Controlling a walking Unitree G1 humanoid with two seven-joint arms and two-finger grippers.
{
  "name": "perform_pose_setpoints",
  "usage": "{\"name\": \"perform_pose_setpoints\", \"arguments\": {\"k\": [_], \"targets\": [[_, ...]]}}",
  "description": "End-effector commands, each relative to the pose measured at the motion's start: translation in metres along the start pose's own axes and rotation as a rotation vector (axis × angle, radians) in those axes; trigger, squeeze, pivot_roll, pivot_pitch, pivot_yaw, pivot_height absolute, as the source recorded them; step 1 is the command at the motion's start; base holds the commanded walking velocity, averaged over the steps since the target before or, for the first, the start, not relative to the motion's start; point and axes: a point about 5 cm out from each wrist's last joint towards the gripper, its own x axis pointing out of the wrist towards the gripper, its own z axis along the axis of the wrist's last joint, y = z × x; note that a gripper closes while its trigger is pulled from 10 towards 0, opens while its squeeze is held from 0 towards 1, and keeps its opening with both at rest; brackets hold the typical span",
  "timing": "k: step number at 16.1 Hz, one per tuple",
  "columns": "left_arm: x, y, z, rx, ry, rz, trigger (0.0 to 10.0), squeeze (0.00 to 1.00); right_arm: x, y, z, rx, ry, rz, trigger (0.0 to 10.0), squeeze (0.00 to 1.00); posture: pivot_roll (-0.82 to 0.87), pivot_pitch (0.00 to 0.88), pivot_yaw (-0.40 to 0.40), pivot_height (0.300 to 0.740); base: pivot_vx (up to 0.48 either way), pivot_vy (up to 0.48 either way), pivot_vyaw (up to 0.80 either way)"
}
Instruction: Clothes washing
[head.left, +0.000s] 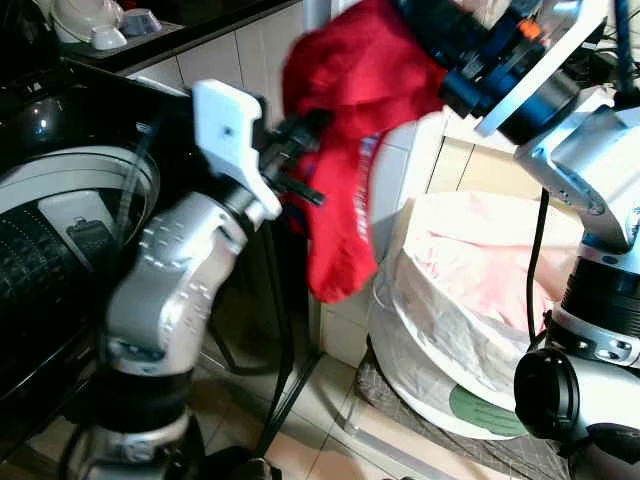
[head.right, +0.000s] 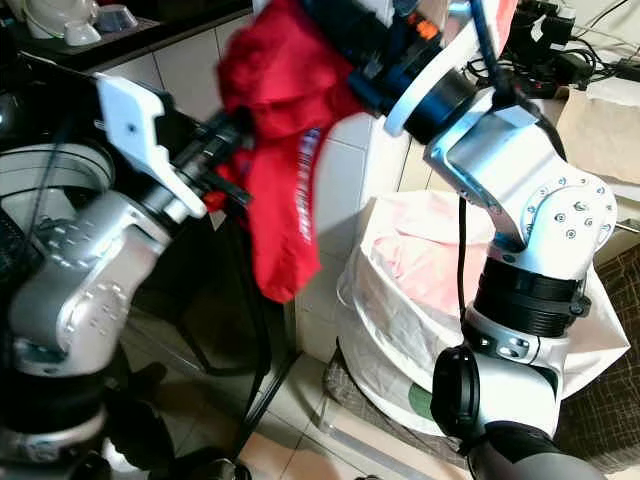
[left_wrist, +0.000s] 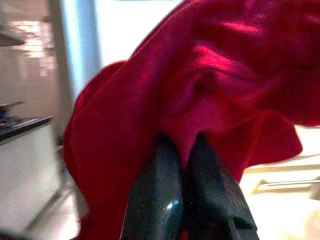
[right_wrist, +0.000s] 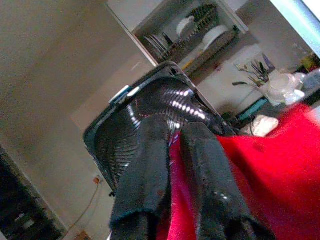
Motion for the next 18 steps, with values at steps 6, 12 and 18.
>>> {"name": "perform_pose_setpoints", "arguments": {"k": [6, 12, 18], "targets": [[-0.003, 0.163, 0.126, 0.649, -0.093, 0.686, 0.0, 0.0, -0.003, -0.001, -0.033, -0.365, 0.251, -0.089, 10.0, 0.0, -0.01, 0.0, 0.016, 0.74, 0.0, 0.0, 0.0], [-0.031, 0.2, -0.019, 0.571, 0.735, 0.691, 10.0, 0.0, -0.008, -0.006, -0.083, -0.441, 0.445, -0.1, 10.0, 0.0, -0.02, 0.0, 0.03, 0.74, 0.0, 0.0, 0.0], [-0.064, 0.205, -0.05, 0.535, 0.997, 0.628, 10.0, 1.0, -0.009, -0.001, -0.084, -0.437, 0.424, -0.064, 10.0, 0.0, -0.02, 0.0, 0.028, 0.74, 0.0, 0.0, 0.0]]}}
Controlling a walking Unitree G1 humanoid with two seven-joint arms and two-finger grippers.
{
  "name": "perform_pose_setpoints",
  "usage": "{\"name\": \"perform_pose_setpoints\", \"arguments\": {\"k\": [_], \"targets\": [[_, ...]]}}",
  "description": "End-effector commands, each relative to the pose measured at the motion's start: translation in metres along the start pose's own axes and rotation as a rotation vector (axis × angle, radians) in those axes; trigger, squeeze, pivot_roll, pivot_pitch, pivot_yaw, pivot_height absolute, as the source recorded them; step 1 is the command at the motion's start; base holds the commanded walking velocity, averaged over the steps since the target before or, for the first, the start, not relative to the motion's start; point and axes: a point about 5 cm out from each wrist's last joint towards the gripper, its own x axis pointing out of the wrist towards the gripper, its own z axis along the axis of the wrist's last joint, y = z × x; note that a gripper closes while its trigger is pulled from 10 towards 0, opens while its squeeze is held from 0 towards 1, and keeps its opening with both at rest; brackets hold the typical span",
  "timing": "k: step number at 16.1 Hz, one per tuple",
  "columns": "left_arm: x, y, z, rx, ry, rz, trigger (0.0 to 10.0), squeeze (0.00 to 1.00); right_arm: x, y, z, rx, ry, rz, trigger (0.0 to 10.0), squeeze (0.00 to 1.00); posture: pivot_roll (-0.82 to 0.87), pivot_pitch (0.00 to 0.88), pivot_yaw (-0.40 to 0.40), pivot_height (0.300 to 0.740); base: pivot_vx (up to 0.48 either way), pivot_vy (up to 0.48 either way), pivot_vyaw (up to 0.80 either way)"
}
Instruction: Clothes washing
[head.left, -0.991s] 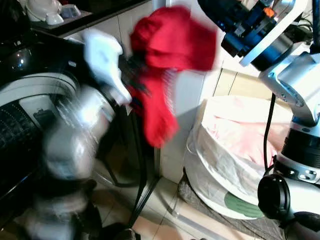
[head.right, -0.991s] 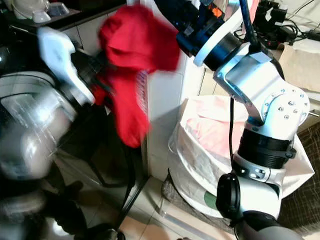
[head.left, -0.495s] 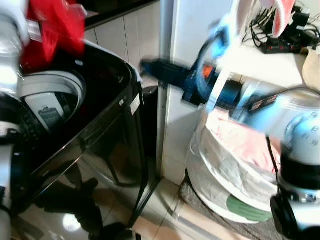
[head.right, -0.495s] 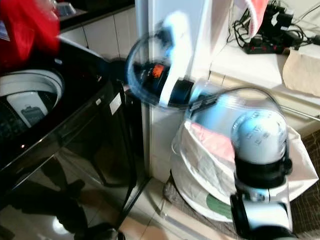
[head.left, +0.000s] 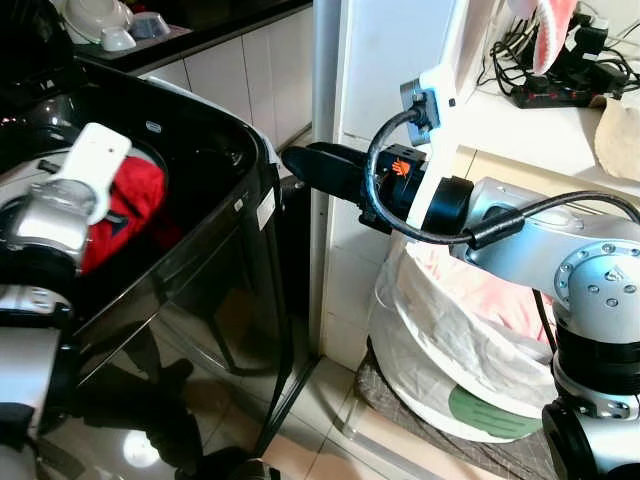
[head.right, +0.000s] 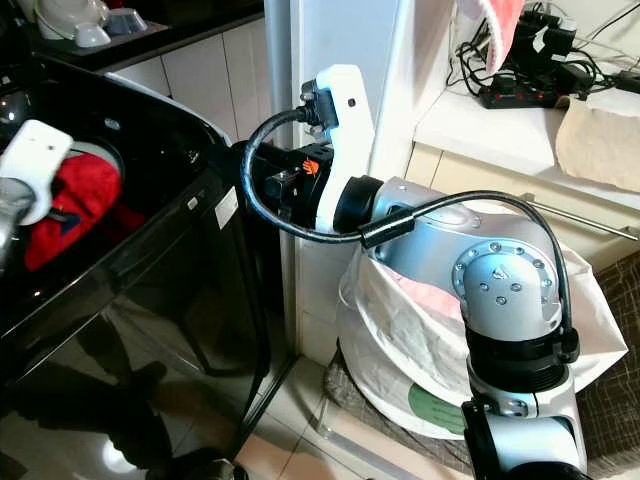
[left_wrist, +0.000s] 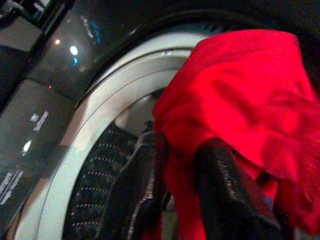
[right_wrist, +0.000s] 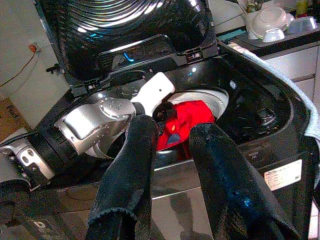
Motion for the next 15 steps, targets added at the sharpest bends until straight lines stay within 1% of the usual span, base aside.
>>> {"name": "perform_pose_setpoints", "arguments": {"k": [1, 2, 3, 4, 5, 6, 7, 8, 9, 10, 11, 12, 13, 14, 15], "targets": [[-0.004, 0.004, 0.005, 0.045, -0.008, -0.019, 10.0, 1.0, -0.002, 0.0, 0.002, -0.022, -0.01, -0.01, 10.0, 0.0, -0.01, 0.0, 0.027, 0.74, 0.0, 0.0, 0.0], [-0.006, 0.005, 0.002, 0.072, 0.006, -0.042, 10.0, 1.0, -0.002, -0.005, 0.001, -0.022, -0.003, -0.038, 10.0, 0.0, -0.01, 0.0, 0.028, 0.74, 0.0, 0.0, 0.0], [-0.008, 0.007, 0.001, 0.08, 0.01, -0.045, 10.0, 1.0, -0.003, -0.007, 0.001, -0.022, -0.001, -0.051, 10.0, 0.0, -0.01, 0.0, 0.029, 0.74, 0.0, 0.0, 0.0], [-0.011, 0.009, -0.002, 0.098, 0.016, -0.056, 10.0, 1.0, -0.005, -0.015, 0.002, -0.021, -0.001, -0.095, 10.0, 0.0, -0.01, 0.0, 0.031, 0.74, 0.0, 0.0, 0.0], [-0.015, 0.01, 0.0, 0.13, -0.001, -0.064, 10.0, 1.0, -0.009, -0.029, 0.004, -0.025, -0.009, -0.181, 10.0, 0.0, -0.01, 0.0, 0.031, 0.74, 0.0, 0.0, 0.0], [-0.02, 0.007, 0.008, 0.118, -0.058, -0.083, 10.0, 1.0, -0.016, -0.05, 0.006, -0.041, -0.015, -0.323, 10.0, 0.0, 0.0, 0.0, 0.024, 0.74, 0.0, 0.0, 0.0], [-0.023, 0.005, 0.012, 0.102, -0.092, -0.103, 10.0, 0.78, -0.02, -0.061, 0.007, -0.051, -0.016, -0.397, 10.0, 0.0, 0.0, 0.0, 0.018, 0.74, 0.0, 0.0, 0.0], [-0.028, -0.004, 0.028, 0.016, -0.228, -0.141, 10.0, 0.0, -0.035, -0.092, 0.006, -0.118, -0.001, -0.6, 10.0, 0.0, 0.0, 0.0, 0.018, 0.74, 0.0, 0.0, 0.0], [-0.038, -0.022, 0.049, -0.064, -0.446, -0.177, 10.0, 0.0, -0.053, -0.122, -0.003, -0.176, 0.038, -0.784, 10.0, 0.67, 0.0, 0.0, 0.018, 0.74, 0.0, 0.0, 0.0], [-0.045, -0.033, 0.057, -0.126, -0.537, -0.199, 10.0, 0.0, -0.064, -0.137, -0.009, -0.171, 0.052, -0.868, 10.0, 1.0, 0.0, 0.0, 0.02, 0.74, 0.0, 0.0, 0.0], [-0.057, -0.054, 0.067, -0.22, -0.614, -0.3, 10.0, 0.0, -0.076, -0.154, -0.021, -0.14, 0.083, -0.946, 10.0, 1.0, 0.0, 0.002, 0.022, 0.74, 0.0, 0.0, 0.0], [-0.068, -0.071, 0.072, -0.259, -0.665, -0.389, 10.0, 0.0, -0.085, -0.166, -0.03, -0.134, 0.118, -1.003, 10.0, 1.0, 0.0, 0.012, 0.024, 0.74, 0.0, 0.0, 0.0], [-0.075, -0.084, 0.075, -0.243, -0.703, -0.45, 10.0, 0.0, -0.088, -0.172, -0.038, -0.12, 0.146, -1.009, 10.0, 1.0, -0.01, 0.018, 0.029, 0.74, 0.0, 0.0, 0.0], [-0.092, -0.112, 0.08, -0.222, -0.766, -0.585, 10.0, 0.0, -0.094, -0.184, -0.059, -0.098, 0.227, -1.016, 10.0, 1.0, 0.0, 0.031, 0.036, 0.74, 0.0, 0.0, 0.0], [-0.107, -0.139, 0.078, -0.205, -0.793, -0.72, 10.0, 0.0, -0.1, -0.194, -0.086, -0.041, 0.323, -0.989, 10.0, 1.0, 0.0, 0.038, 0.046, 0.74, 0.0, 0.0, 0.0]]}}
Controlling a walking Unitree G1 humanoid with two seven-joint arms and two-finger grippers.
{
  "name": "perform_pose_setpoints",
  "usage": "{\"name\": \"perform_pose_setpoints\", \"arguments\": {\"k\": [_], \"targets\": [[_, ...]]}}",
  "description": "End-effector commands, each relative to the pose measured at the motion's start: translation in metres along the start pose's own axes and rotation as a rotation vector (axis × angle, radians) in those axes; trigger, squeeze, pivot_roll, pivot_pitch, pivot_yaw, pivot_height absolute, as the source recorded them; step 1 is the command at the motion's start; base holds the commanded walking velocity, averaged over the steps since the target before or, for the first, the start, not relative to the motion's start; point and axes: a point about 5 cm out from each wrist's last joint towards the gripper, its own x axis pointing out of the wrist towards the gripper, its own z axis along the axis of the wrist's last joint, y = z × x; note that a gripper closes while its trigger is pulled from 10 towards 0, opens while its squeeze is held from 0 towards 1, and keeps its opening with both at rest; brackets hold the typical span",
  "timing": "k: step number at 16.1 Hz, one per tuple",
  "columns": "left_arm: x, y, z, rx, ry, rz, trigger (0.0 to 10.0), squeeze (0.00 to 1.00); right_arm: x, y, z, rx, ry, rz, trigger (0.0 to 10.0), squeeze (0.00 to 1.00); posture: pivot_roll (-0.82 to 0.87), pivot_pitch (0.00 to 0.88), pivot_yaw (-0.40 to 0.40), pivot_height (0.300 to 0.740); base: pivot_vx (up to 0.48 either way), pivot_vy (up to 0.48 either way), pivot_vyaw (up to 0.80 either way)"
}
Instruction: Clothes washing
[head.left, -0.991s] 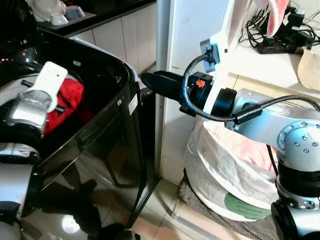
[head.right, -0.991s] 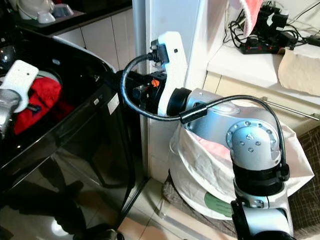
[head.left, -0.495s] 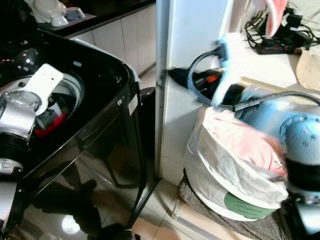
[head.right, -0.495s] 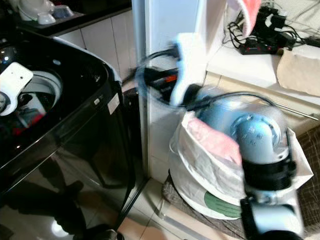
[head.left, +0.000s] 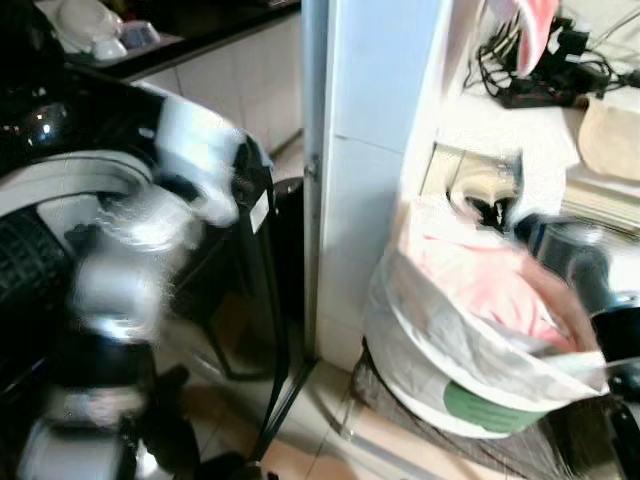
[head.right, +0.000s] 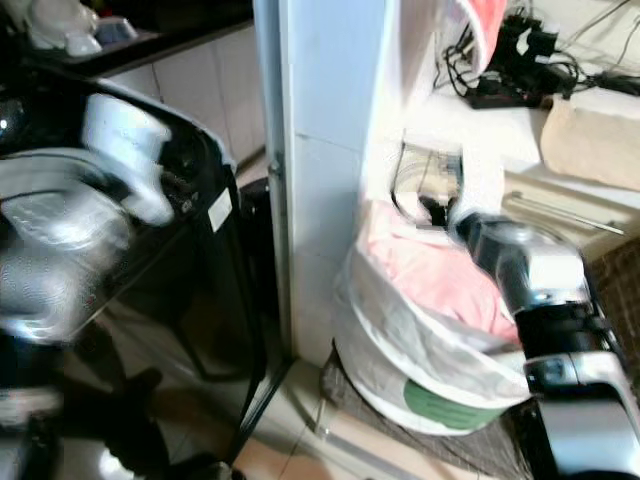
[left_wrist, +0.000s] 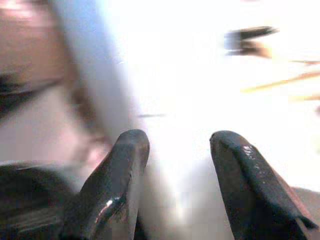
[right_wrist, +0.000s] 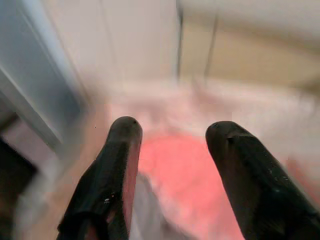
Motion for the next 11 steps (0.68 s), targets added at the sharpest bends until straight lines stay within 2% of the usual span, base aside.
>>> {"name": "perform_pose_setpoints", "arguments": {"k": [1, 2, 3, 4, 5, 6, 7, 8, 9, 10, 11], "targets": [[0.0, -0.02, 0.0, 0.001, 0.006, -0.1, 10.0, 0.0, 0.008, -0.002, -0.019, -0.045, 0.064, 0.024, 10.0, 1.0, 0.0, 0.038, 0.047, 0.74, 0.0, 0.0, 0.0], [-0.001, -0.036, -0.001, -0.006, 0.005, -0.173, 10.0, 0.0, 0.01, -0.009, -0.032, -0.077, 0.105, -0.003, 10.0, 1.0, 0.01, 0.043, 0.048, 0.74, 0.0, 0.0, 0.0], [-0.003, -0.042, 0.0, -0.014, 0.0, -0.204, 10.0, 0.0, 0.011, -0.011, -0.036, -0.085, 0.116, -0.011, 10.0, 1.0, 0.01, 0.042, 0.048, 0.74, 0.0, 0.0, 0.0], [-0.004, -0.05, 0.002, -0.056, -0.022, -0.212, 10.0, 0.0, 0.01, -0.014, -0.035, -0.072, 0.095, -0.024, 10.0, 1.0, 0.02, 0.04, 0.046, 0.74, 0.0, 0.0, 0.0], [-0.005, -0.05, 0.001, -0.085, -0.041, -0.159, 10.0, 0.0, 0.008, -0.014, -0.028, -0.097, 0.04, -0.037, 10.0, 1.0, 0.02, 0.038, 0.046, 0.74, 0.0, 0.0, 0.0], [-0.01, -0.043, -0.009, -0.153, -0.031, 0.016, 10.0, 0.0, 0.002, -0.016, -0.012, -0.16, -0.104, -0.09, 10.0, 1.0, 0.01, 0.029, 0.047, 0.74, 0.0, 0.0, 0.0], [-0.011, -0.041, -0.012, -0.164, -0.027, 0.057, 10.0, 0.0, 0.0, -0.017, -0.009, -0.165, -0.139, -0.109, 10.0, 1.0, 0.01, 0.029, 0.047, 0.74, 0.0, 0.0, 0.0], [-0.017, -0.039, -0.018, -0.164, -0.014, 0.145, 10.0, 0.0, -0.013, -0.012, 0.007, -0.126, -0.295, -0.124, 10.0, 0.87, 0.0, 0.017, 0.046, 0.74, 0.0, 0.0, 0.0], [-0.026, -0.039, -0.024, -0.166, -0.01, 0.2, 10.0, 0.0, -0.033, 0.006, 0.021, -0.069, -0.454, -0.028, 10.0, 0.0, -0.01, 0.015, 0.051, 0.74, 0.0, 0.0, 0.0], [-0.035, -0.039, -0.029, -0.16, -0.009, 0.233, 10.0, 0.0, -0.051, 0.033, 0.021, -0.072, -0.504, 0.076, 10.0, 0.0, -0.02, 0.014, 0.063, 0.74, 0.0, 0.0, 0.0], [-0.039, -0.042, -0.031, -0.16, -0.018, 0.239, 10.0, 0.0, -0.059, 0.046, 0.019, -0.131, -0.53, 0.106, 10.0, 0.0, -0.03, 0.013, 0.069, 0.74, 0.0, 0.0, 0.0]]}}
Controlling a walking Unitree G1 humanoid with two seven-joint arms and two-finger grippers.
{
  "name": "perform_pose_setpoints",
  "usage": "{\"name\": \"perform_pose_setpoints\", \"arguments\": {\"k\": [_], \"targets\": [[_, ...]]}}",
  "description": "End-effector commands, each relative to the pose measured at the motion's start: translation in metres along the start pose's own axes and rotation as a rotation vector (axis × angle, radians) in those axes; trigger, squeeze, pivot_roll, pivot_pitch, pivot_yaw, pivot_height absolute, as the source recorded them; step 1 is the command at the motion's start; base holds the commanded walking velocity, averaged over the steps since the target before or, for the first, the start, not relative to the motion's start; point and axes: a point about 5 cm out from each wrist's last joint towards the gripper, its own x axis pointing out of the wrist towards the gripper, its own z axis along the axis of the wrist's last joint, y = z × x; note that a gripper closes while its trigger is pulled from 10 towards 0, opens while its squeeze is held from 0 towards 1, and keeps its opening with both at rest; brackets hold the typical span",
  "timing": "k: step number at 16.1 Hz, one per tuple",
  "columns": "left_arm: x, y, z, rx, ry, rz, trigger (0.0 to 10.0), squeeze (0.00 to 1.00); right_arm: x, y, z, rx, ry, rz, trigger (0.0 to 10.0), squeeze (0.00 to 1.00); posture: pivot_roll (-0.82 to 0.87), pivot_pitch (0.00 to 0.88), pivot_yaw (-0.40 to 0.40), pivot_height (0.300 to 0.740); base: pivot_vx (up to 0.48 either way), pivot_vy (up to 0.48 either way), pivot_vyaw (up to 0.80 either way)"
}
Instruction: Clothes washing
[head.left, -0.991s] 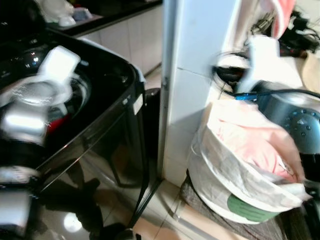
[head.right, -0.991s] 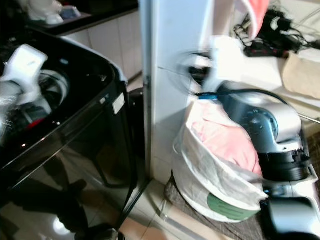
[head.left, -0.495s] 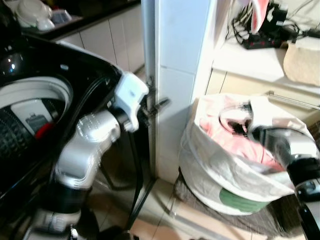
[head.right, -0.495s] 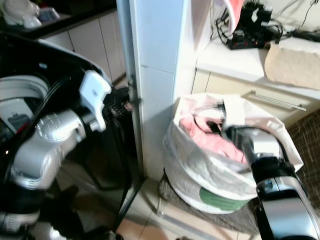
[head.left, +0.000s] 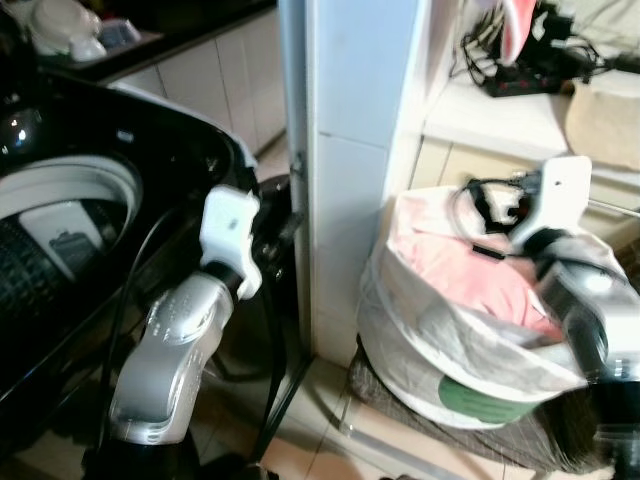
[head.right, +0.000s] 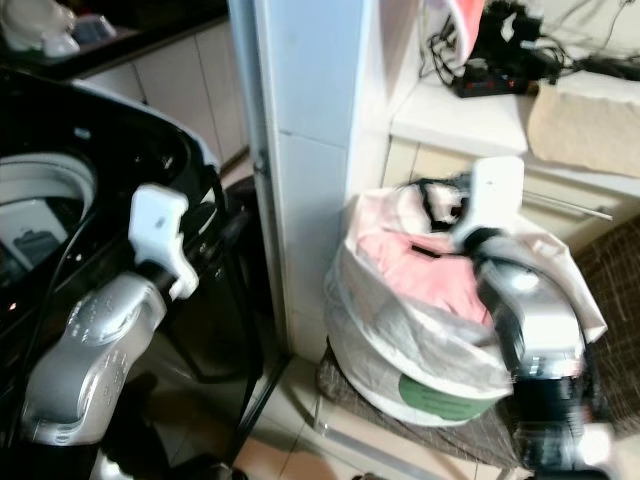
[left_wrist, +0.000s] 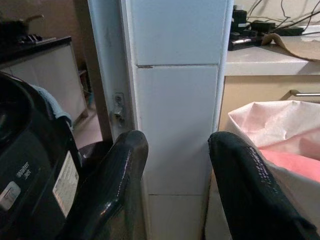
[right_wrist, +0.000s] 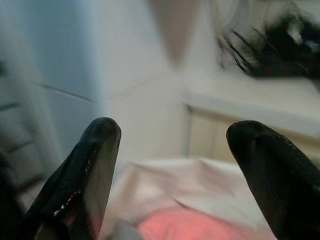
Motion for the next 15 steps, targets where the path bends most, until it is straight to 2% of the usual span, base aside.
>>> {"name": "perform_pose_setpoints", "arguments": {"k": [1, 3, 4, 6, 7, 8, 10, 11, 12, 15], "targets": [[-0.009, -0.004, 0.008, 0.016, -0.068, 0.023, 10.0, 0.0, -0.013, 0.028, 0.009, -0.02, -0.078, 0.101, 10.0, 0.0, -0.04, 0.009, 0.076, 0.74, 0.0, 0.0, 0.0], [-0.016, -0.009, 0.006, -0.008, -0.072, 0.04, 10.0, 0.0, -0.024, 0.049, 0.006, 0.026, -0.116, 0.174, 10.0, 0.0, -0.04, 0.002, 0.079, 0.74, 0.0, 0.0, 0.0], [-0.023, -0.014, 0.004, -0.017, -0.077, 0.054, 10.0, 0.0, -0.034, 0.065, -0.004, 0.043, -0.095, 0.234, 10.0, 0.0, -0.03, 0.0, 0.072, 0.74, 0.0, -0.405, 0.0], [-0.036, -0.018, -0.003, -0.033, -0.06, 0.095, 10.0, 0.0, -0.049, 0.084, -0.02, 0.074, -0.025, 0.3, 10.0, 0.0, -0.01, 0.0, 0.061, 0.74, 0.0, -0.452, 0.4], [-0.039, -0.018, -0.004, -0.027, -0.054, 0.106, 10.0, 0.0, -0.052, 0.088, -0.023, 0.077, -0.01, 0.318, 10.0, 0.0, -0.01, 0.0, 0.058, 0.74, 0.0, -0.48, 0.8], [-0.053, -0.015, -0.013, 0.018, -0.013, 0.129, 10.0, 0.0, -0.057, 0.099, -0.033, 0.075, 0.039, 0.397, 10.0, 0.0, 0.0, 0.0, 0.047, 0.74, 0.0, -0.48, 0.8], [-0.058, -0.014, -0.017, 0.032, 0.006, 0.135, 10.0, 0.0, -0.059, 0.101, -0.034, 0.075, 0.044, 0.419, 10.0, 0.0, 0.01, 0.0, 0.041, 0.74, 0.0, -0.48, 0.8], [-0.06, -0.013, -0.024, 0.005, 0.034, 0.146, 10.0, 0.0, -0.06, 0.102, -0.034, 0.078, 0.046, 0.439, 10.0, 0.0, 0.01, 0.0, 0.036, 0.74, 0.0, 0.0, 0.8], [-0.057, -0.011, -0.027, -0.015, 0.052, 0.162, 10.0, 0.0, -0.06, 0.1, -0.035, 0.081, 0.053, 0.43, 10.0, 0.0, 0.01, 0.001, 0.034, 0.74, 0.0, 0.0, 0.0], [-0.046, -0.011, -0.028, -0.005, 0.042, 0.162, 10.0, 0.0, -0.051, 0.094, -0.034, 0.074, 0.058, 0.393, 10.0, 0.0, 0.0, 0.005, 0.034, 0.74, 0.0, 0.0, 0.0]]}}
